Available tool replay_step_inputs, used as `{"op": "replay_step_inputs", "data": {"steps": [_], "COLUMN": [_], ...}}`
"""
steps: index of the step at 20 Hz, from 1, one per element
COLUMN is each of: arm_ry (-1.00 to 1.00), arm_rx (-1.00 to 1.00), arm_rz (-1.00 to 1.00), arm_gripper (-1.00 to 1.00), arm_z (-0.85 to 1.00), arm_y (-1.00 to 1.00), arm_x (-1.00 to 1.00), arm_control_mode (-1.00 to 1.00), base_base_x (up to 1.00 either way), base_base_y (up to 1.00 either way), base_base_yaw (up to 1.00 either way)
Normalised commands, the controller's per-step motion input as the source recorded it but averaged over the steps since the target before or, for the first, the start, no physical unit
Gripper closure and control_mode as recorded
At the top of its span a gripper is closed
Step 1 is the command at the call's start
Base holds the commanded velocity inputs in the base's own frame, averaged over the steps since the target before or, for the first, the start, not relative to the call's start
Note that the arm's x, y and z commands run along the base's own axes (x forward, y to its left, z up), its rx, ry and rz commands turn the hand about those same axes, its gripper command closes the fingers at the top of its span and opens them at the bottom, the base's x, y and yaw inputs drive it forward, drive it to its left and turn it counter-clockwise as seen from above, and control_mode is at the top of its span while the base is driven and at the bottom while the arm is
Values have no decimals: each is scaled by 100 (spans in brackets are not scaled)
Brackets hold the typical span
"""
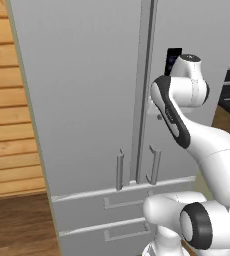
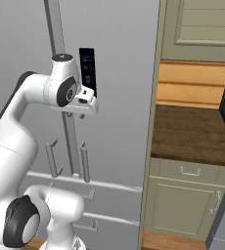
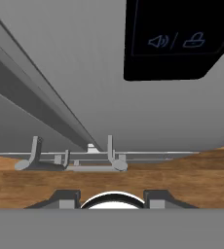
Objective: Take the strawberry from the fridge and place it on top of the pancake, located on the dining counter.
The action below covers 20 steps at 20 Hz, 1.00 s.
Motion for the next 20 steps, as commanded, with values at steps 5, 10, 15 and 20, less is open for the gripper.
{"op": "replay_step_inputs", "data": {"steps": [5,10,15,20], "arm_ry": [0,0,0,0], "arm_rx": [0,0,0,0], "arm_rz": [0,0,0,0], "arm_gripper": [-100,-100,-100,-100], "arm_z": [0,0,0,0], "arm_y": [0,0,0,0], "arm_x": [0,0,0,0], "arm_control_mode": [100,100,100,100], "base_base_x": [-2,-46,-9,-23], "base_base_y": [0,13,45,34], "base_base_yaw": [0,-3,-4,-4]}}
